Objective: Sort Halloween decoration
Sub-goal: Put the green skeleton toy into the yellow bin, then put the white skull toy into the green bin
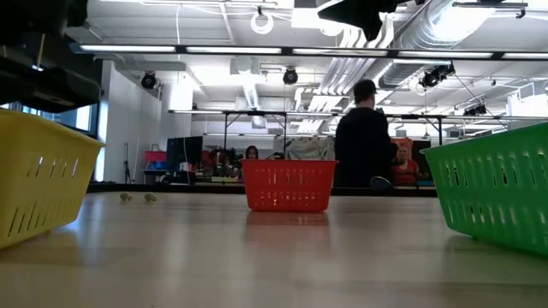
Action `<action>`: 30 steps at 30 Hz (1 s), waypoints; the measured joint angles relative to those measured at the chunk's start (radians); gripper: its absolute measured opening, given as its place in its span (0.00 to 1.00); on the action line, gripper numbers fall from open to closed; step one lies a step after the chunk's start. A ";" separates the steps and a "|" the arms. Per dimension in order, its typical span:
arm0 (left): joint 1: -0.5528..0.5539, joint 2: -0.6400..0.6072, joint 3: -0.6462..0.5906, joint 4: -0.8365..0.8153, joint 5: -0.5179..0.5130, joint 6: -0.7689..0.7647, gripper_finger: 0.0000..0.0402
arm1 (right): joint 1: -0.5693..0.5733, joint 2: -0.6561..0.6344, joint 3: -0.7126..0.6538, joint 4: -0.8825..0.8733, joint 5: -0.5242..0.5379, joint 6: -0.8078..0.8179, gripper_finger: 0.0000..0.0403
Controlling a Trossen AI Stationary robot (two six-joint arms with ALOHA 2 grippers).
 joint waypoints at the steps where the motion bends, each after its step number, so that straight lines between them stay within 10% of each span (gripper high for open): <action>1: 0.003 0.000 0.000 0.000 -0.001 0.002 0.09 | 0.000 0.000 0.000 -0.003 0.000 0.000 0.49; 22: 0.057 -0.026 0.007 -0.001 0.098 0.001 0.34 | 0.000 0.000 0.000 -0.021 0.000 -0.002 0.49; 30: 0.181 -0.264 0.008 -0.033 0.040 -0.006 0.45 | 0.000 0.000 0.000 -0.028 0.000 -0.008 0.49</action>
